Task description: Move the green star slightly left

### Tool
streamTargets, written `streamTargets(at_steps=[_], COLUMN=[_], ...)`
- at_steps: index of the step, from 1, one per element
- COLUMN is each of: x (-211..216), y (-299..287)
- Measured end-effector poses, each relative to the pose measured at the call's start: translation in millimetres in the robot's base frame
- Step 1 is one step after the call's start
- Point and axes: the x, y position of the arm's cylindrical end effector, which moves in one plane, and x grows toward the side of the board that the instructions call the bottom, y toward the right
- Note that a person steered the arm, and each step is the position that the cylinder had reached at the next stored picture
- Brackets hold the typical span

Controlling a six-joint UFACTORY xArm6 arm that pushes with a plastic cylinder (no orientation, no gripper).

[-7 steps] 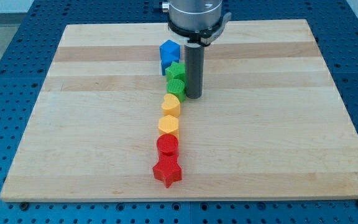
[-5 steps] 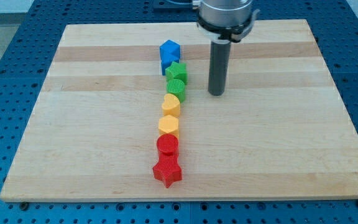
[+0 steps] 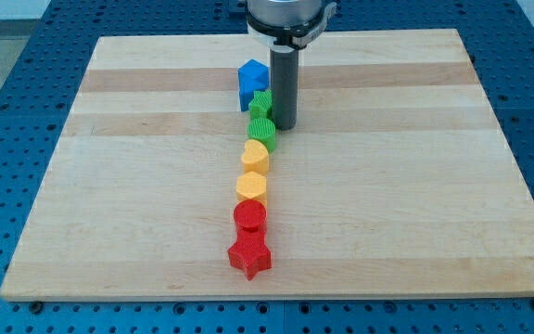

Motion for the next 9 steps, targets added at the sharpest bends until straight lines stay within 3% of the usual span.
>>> streamTargets(at_steps=[3, 4, 8, 9], x=[47.9, -15.9, -16.4, -16.4], y=[16.9, 17.6, 3.2, 29.4])
